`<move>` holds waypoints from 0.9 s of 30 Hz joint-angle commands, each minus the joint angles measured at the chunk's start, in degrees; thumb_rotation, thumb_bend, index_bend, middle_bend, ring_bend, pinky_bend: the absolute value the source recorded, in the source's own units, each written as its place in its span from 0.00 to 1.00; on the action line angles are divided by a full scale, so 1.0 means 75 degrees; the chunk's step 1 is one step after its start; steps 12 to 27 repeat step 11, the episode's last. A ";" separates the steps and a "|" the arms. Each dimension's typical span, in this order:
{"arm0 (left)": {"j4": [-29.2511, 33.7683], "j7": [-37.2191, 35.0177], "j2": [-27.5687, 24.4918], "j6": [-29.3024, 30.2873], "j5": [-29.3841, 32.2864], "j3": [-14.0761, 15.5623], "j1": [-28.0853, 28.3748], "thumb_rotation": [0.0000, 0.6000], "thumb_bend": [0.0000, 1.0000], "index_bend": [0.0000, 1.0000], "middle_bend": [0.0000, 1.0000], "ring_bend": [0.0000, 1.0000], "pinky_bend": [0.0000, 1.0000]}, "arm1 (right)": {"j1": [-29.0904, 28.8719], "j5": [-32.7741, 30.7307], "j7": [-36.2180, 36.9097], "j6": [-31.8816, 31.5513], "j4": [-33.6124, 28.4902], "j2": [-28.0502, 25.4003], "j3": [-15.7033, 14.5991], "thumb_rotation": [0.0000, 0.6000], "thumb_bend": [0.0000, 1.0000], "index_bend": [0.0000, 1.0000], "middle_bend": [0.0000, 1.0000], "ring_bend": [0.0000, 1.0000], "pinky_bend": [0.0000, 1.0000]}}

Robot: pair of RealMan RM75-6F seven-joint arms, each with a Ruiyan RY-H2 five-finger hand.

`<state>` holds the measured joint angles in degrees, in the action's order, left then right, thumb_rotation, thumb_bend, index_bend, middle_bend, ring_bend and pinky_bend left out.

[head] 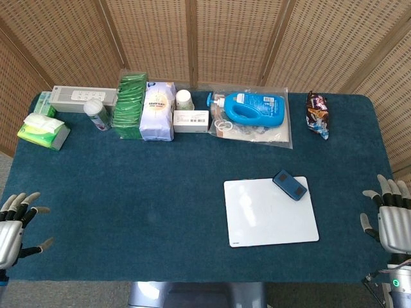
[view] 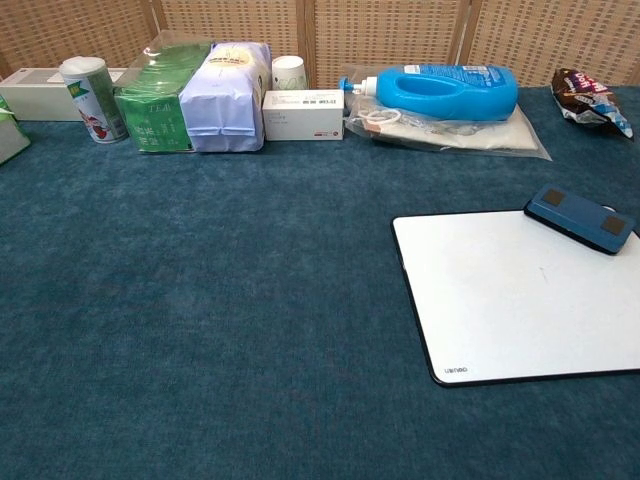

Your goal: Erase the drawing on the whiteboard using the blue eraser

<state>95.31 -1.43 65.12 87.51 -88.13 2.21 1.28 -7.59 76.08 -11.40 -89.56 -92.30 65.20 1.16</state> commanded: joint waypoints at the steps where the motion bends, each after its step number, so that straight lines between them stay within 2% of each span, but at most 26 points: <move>1: 0.0004 0.0000 0.0019 0.0020 -0.0062 0.0023 -0.0016 1.00 0.17 0.33 0.16 0.08 0.00 | 0.0092 0.0038 0.0027 -0.0040 -0.0043 -0.0025 -0.0021 1.00 0.38 0.30 0.07 0.00 0.00; 11: 0.0258 0.0036 0.0000 0.0333 -0.0373 -0.0002 -0.0105 1.00 0.17 0.33 0.17 0.08 0.00 | 0.0380 0.0150 0.0450 -0.0076 0.0093 0.0052 0.0060 1.00 0.38 0.30 0.07 0.00 0.00; 27: 0.0258 0.0036 0.0000 0.0333 -0.0373 -0.0002 -0.0105 1.00 0.17 0.33 0.17 0.08 0.00 | 0.0380 0.0150 0.0450 -0.0076 0.0093 0.0052 0.0060 1.00 0.38 0.30 0.07 0.00 0.00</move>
